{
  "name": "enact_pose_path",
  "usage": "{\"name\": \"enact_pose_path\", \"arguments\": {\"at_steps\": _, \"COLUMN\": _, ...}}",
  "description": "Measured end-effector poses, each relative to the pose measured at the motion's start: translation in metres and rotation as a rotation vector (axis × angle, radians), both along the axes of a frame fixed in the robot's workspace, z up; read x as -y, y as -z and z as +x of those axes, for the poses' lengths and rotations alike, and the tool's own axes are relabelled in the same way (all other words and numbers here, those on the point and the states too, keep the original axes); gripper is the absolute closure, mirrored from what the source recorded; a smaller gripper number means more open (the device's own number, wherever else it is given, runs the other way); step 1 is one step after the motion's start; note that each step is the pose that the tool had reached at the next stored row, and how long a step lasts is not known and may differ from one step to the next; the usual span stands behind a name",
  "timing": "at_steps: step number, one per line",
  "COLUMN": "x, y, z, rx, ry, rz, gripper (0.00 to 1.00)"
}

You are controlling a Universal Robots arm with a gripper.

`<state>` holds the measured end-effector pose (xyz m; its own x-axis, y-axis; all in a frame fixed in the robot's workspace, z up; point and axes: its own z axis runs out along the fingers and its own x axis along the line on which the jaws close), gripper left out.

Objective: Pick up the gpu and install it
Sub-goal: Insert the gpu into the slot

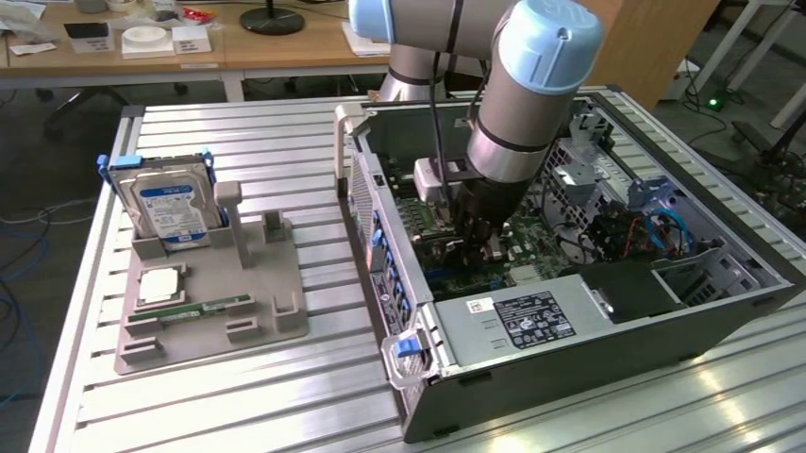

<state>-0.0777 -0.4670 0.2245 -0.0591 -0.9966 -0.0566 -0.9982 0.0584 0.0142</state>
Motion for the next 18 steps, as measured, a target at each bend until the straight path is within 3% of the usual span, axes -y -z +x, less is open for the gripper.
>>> {"name": "enact_pose_path", "arguments": {"at_steps": 18, "x": 0.0, "y": 0.0027, "z": 0.0, "rx": 0.0, "ry": 0.0, "rz": 0.0, "gripper": 0.72}}
